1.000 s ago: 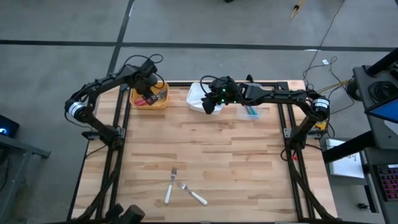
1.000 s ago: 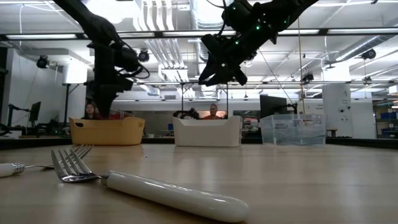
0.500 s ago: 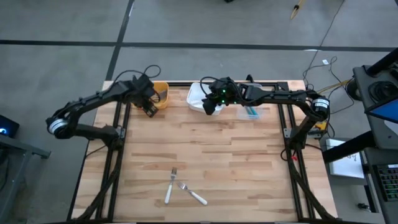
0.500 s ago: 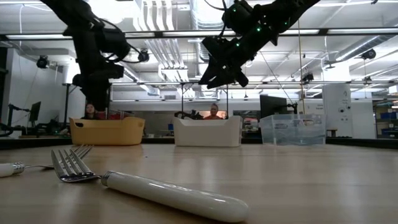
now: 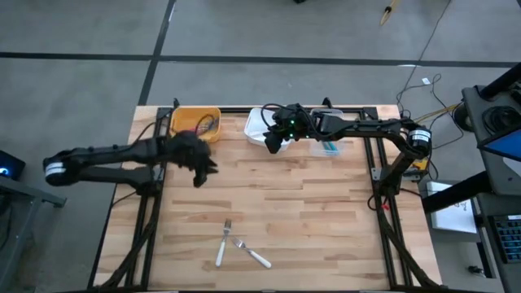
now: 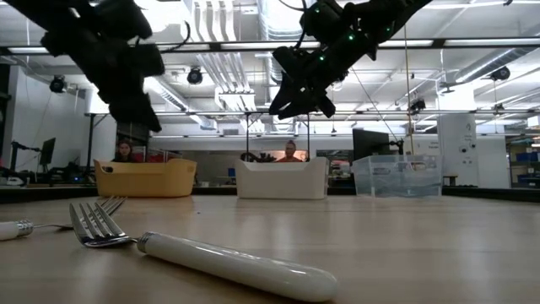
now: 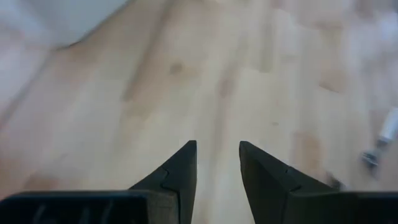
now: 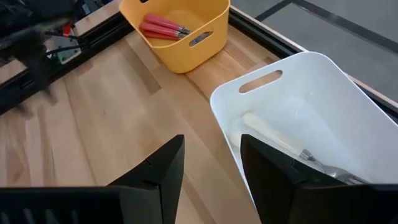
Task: Sort silverware by color (type)
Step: Put the white fork into the white bin
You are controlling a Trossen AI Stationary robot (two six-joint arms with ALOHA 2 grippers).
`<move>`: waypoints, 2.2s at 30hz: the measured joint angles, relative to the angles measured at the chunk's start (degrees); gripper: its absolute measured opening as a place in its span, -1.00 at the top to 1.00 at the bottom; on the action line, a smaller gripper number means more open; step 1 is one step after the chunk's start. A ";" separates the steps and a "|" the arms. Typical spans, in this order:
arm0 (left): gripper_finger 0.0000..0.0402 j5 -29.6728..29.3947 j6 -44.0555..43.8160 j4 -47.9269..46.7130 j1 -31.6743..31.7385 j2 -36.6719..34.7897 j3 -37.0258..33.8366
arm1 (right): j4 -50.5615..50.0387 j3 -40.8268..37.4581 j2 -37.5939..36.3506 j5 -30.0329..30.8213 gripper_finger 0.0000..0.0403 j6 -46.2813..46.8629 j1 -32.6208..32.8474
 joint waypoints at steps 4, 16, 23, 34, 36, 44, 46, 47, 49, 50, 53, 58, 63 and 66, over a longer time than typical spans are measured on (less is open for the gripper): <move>0.53 0.20 -0.84 3.86 -7.54 -2.41 -2.66 | 0.00 0.00 0.00 0.03 0.26 0.00 0.33; 0.65 0.13 -6.62 3.58 -14.69 -9.91 -7.75 | 0.00 0.00 0.00 0.08 0.26 0.70 0.91; 0.65 0.12 -10.40 3.36 -14.69 -13.25 -10.02 | 0.00 0.00 0.00 0.01 0.26 0.69 2.45; 0.65 0.09 -10.46 14.39 -15.72 -12.84 -14.42 | 0.14 0.50 0.04 -0.02 0.26 4.54 4.77; 0.65 0.07 -11.04 18.60 -16.42 -12.82 -16.54 | 0.20 1.73 0.09 0.00 0.26 5.72 5.54; 0.65 0.11 -11.98 47.00 -19.86 -12.36 -26.05 | 0.18 8.07 0.09 -0.02 0.26 7.15 11.08; 0.65 0.09 -12.18 51.18 -21.09 -12.44 -27.49 | 0.17 9.63 0.07 -0.02 0.26 7.11 12.39; 0.65 0.09 -12.70 52.54 -21.71 -12.44 -27.98 | 0.09 10.34 0.07 -0.02 0.26 6.84 12.98; 0.65 0.00 -14.15 54.32 -23.33 -12.44 -28.60 | -0.24 11.55 0.07 0.02 0.26 6.21 14.18; 0.66 -0.59 -14.60 55.07 -24.32 -12.42 -28.78 | -0.39 11.98 0.07 0.00 0.26 6.02 14.67; 0.68 -5.70 -15.55 55.82 -27.94 -12.46 -29.08 | -2.11 12.95 0.07 0.00 0.26 5.55 16.03; 0.74 -11.52 -15.19 55.89 -33.96 -12.83 -27.88 | -8.15 14.14 0.07 0.00 0.26 5.31 18.05; 0.79 -11.96 -10.78 54.93 -36.99 -14.19 -26.15 | -13.53 14.19 0.07 -0.01 0.26 5.33 19.80; 0.80 -12.20 -7.81 50.97 -36.83 -15.88 -25.63 | -15.82 14.19 0.07 -0.03 0.26 6.39 20.68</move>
